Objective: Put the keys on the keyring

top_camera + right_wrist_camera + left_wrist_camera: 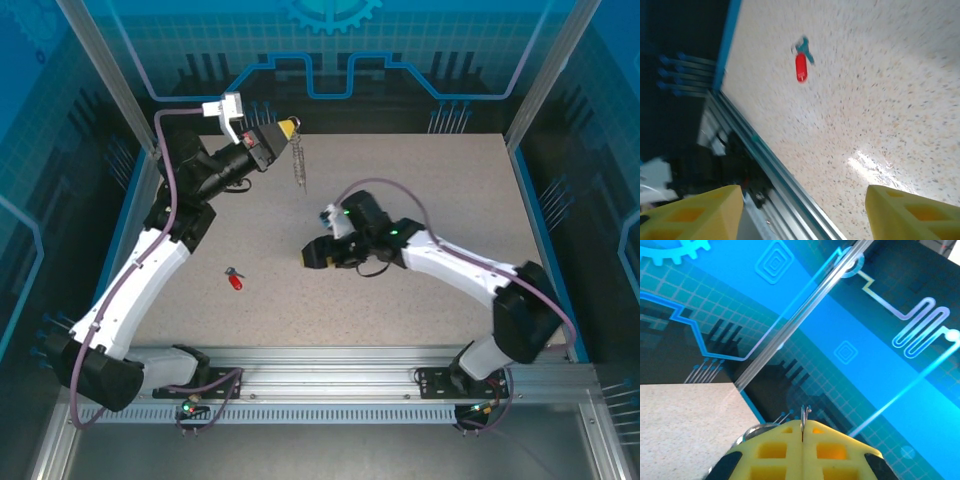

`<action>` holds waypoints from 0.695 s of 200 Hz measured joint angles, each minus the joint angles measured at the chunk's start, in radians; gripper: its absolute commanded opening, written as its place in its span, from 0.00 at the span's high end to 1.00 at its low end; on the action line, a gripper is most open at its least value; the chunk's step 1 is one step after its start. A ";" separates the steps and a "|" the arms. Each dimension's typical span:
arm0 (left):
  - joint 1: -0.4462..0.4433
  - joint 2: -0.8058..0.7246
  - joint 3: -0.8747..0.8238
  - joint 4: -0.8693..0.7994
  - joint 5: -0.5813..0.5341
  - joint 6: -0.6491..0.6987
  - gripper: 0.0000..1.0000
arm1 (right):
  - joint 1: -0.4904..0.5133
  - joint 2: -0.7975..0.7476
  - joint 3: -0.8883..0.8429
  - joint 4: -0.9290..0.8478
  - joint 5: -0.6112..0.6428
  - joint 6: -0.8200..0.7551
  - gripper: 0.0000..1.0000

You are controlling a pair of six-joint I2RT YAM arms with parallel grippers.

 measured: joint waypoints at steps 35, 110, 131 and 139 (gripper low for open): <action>0.032 -0.002 0.037 -0.070 -0.041 0.024 1.00 | 0.115 0.196 0.158 -0.075 0.060 -0.072 0.41; 0.093 0.000 0.162 -0.109 -0.052 0.011 1.00 | 0.275 0.613 0.659 -0.258 0.232 -0.201 0.46; 0.093 0.002 0.162 -0.115 -0.056 -0.003 1.00 | 0.296 0.727 0.798 -0.301 0.260 -0.233 0.45; 0.095 0.002 0.162 -0.117 -0.058 -0.004 1.00 | 0.302 0.772 0.853 -0.317 0.273 -0.246 0.45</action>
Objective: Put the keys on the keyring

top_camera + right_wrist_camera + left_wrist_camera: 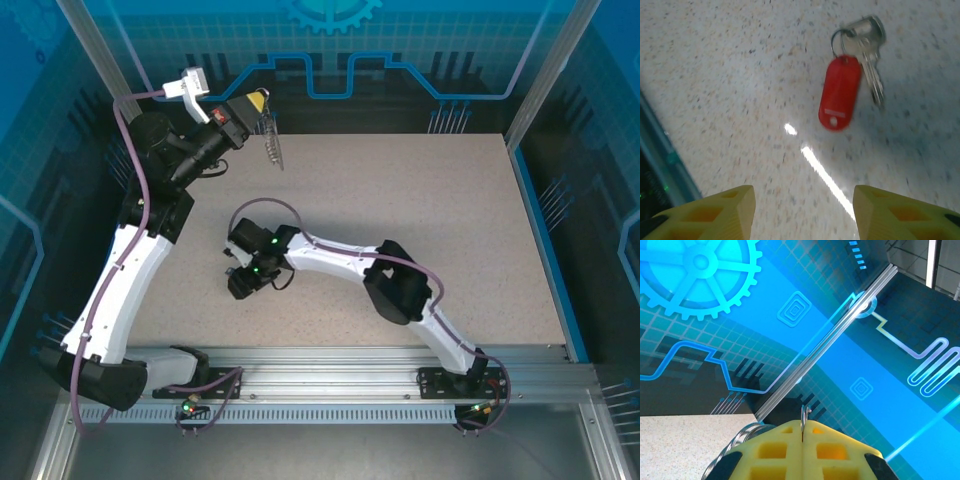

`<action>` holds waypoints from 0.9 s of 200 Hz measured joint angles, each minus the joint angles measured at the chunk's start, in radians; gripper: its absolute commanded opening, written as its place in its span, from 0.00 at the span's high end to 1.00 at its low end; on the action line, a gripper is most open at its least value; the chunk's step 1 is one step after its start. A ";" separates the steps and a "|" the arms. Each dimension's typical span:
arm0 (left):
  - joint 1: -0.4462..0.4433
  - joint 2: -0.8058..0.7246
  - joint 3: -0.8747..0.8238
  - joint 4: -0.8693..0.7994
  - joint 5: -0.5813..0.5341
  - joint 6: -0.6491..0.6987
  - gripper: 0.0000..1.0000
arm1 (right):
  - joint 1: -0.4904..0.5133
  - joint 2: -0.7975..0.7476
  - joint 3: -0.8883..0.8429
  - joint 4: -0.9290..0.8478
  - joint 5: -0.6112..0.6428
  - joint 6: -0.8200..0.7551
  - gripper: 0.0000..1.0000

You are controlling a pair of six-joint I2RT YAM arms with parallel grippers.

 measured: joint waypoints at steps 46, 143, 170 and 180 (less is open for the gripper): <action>0.005 0.000 -0.005 0.005 -0.006 -0.027 1.00 | 0.002 0.190 0.254 -0.094 0.067 -0.054 0.43; 0.006 0.000 -0.024 0.039 -0.017 -0.072 1.00 | 0.026 0.319 0.463 -0.174 0.267 -0.158 0.75; 0.006 0.000 -0.035 0.049 -0.017 -0.076 1.00 | 0.025 0.254 0.341 -0.129 0.317 -0.132 0.93; 0.006 0.000 -0.045 0.055 -0.017 -0.076 1.00 | 0.021 0.211 0.266 -0.110 0.326 -0.116 0.98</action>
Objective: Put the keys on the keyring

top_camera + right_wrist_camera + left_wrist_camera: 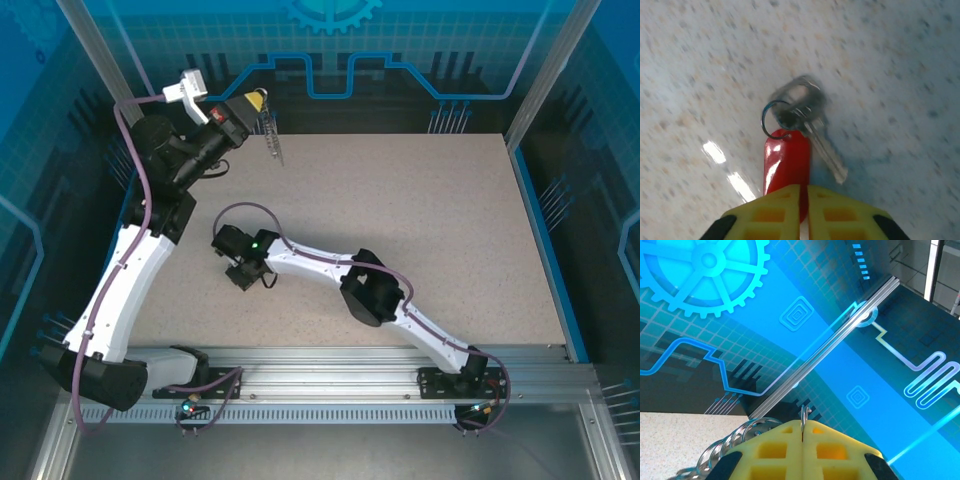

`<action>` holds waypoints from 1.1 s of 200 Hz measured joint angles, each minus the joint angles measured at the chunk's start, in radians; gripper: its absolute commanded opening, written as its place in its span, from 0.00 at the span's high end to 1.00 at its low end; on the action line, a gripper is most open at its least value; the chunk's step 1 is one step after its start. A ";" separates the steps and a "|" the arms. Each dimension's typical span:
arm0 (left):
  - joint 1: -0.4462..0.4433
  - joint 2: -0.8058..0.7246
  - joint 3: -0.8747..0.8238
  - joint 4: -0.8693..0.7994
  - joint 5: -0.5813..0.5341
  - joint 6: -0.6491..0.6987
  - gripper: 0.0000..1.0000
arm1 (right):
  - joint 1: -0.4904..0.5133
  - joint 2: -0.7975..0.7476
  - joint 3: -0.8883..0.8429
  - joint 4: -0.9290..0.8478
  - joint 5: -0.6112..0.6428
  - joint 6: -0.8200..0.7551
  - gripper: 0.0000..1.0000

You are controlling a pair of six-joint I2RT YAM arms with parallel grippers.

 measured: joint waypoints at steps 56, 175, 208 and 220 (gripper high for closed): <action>0.000 -0.016 -0.064 0.007 0.000 -0.003 1.00 | -0.074 -0.266 -0.441 0.073 0.021 0.053 1.00; -0.001 -0.097 -0.146 0.017 0.020 -0.022 1.00 | -0.414 -0.932 -1.236 0.129 0.001 0.154 0.67; -0.002 -0.101 -0.146 -0.010 0.043 -0.010 1.00 | -0.462 -1.076 -1.243 0.155 -0.096 0.175 0.53; -0.002 -0.101 -0.146 -0.027 0.055 -0.001 1.00 | -0.472 -1.082 -1.241 0.163 -0.141 0.184 0.52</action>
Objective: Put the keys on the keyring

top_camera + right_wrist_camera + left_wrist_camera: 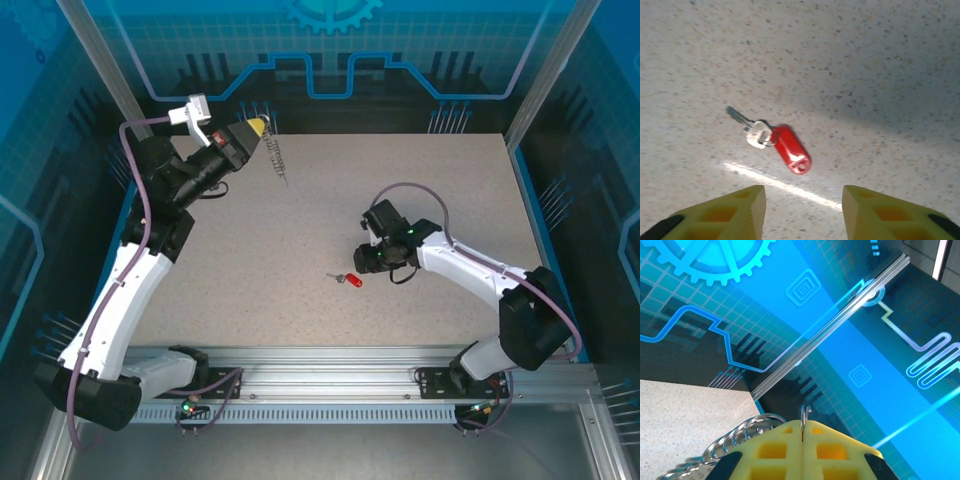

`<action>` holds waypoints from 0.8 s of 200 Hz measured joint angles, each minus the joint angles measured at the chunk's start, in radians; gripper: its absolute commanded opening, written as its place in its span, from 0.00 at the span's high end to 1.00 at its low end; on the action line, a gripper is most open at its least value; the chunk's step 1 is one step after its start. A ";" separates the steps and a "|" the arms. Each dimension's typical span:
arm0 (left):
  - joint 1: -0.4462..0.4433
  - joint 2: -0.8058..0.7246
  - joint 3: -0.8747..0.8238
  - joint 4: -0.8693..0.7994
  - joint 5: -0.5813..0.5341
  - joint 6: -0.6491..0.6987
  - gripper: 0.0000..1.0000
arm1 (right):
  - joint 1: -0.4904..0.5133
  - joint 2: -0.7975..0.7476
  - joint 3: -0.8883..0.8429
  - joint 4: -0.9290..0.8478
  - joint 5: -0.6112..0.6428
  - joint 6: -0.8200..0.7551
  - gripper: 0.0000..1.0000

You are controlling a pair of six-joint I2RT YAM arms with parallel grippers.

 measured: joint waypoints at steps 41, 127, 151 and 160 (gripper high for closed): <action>0.000 0.010 -0.002 -0.036 0.040 0.011 1.00 | 0.000 0.062 0.050 -0.013 -0.122 0.034 0.53; 0.000 0.020 -0.063 -0.019 0.045 0.063 1.00 | 0.079 0.227 0.123 -0.036 -0.189 0.238 0.56; 0.000 0.033 -0.063 -0.015 0.045 0.062 1.00 | 0.079 0.243 0.124 -0.039 -0.199 0.271 0.57; 0.000 0.042 -0.063 -0.006 0.045 0.060 1.00 | 0.079 0.253 0.124 -0.041 -0.203 0.279 0.57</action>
